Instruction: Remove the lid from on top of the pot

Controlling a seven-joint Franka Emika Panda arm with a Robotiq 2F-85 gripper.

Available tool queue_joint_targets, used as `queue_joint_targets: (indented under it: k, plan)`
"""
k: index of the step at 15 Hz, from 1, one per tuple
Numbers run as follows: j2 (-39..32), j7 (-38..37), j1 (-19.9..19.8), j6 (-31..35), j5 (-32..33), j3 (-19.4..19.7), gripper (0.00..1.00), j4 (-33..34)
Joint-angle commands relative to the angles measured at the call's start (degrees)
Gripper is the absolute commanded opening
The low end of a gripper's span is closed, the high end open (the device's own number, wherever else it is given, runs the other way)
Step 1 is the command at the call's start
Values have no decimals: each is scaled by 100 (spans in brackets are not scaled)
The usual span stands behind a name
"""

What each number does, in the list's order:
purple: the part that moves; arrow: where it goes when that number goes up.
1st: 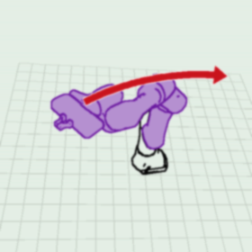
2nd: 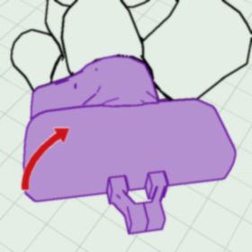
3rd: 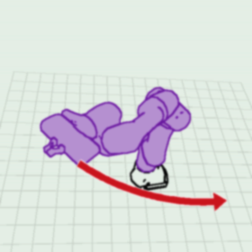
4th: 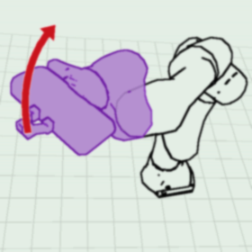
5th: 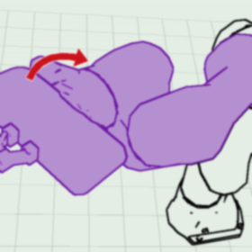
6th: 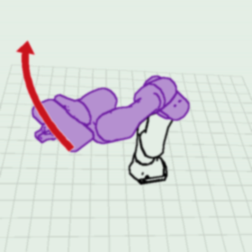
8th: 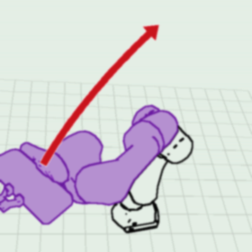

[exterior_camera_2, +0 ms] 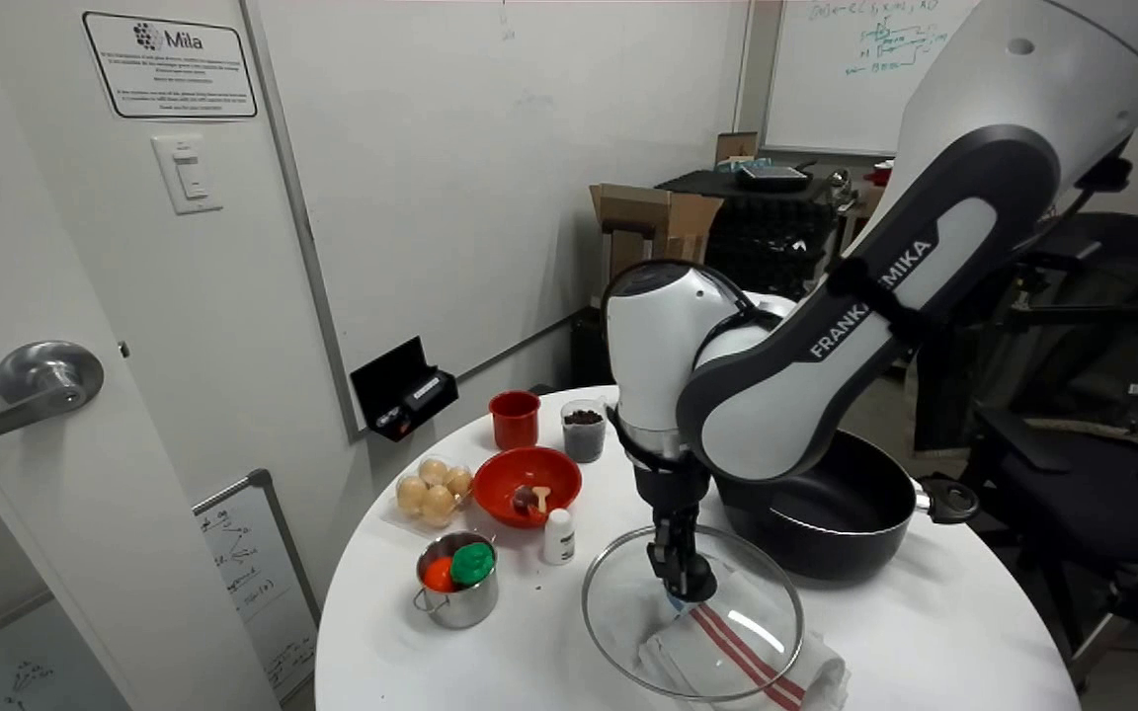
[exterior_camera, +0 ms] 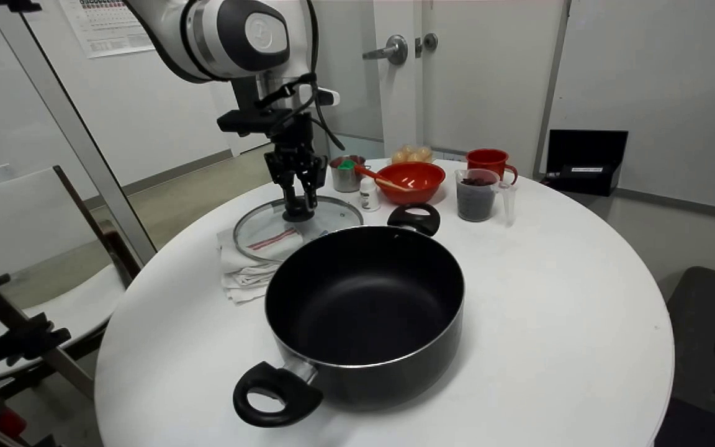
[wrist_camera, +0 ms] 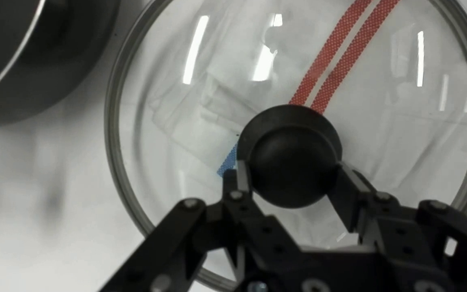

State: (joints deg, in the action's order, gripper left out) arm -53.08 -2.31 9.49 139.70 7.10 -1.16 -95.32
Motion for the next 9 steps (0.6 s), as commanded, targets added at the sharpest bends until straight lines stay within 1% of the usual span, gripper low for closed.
queue_joint_targets:
  k: [1,9]
  plan:
    - [-343,-13,43,-109,40,74,25,521]
    - [-733,20,26,-720,22,74,25,1124]
